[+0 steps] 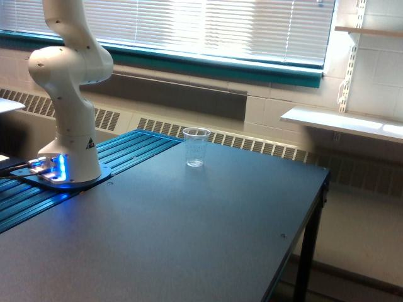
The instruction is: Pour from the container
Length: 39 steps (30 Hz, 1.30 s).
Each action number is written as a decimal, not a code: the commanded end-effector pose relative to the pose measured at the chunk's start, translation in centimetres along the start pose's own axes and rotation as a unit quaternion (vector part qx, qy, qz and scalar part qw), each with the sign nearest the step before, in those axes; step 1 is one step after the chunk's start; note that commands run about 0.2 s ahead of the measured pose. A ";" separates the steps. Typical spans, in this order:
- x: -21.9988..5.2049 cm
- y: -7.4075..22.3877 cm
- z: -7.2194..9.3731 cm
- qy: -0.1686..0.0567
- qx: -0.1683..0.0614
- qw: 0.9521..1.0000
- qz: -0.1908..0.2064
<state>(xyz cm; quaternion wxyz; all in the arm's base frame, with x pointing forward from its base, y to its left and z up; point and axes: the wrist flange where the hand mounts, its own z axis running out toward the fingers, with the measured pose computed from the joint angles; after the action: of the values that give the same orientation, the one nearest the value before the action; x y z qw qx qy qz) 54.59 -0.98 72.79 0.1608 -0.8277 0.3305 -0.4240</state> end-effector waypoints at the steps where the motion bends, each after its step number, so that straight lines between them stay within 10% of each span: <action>1: 0.7 0.4 -0.3 0.006 -0.002 1.000 0.004; 39: -4.1 4.6 -4.9 0.007 0.017 0.996 -0.086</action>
<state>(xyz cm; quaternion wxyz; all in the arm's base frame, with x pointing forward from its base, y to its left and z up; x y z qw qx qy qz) 49.00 -1.50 70.74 0.1470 -0.8424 0.2844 -0.4335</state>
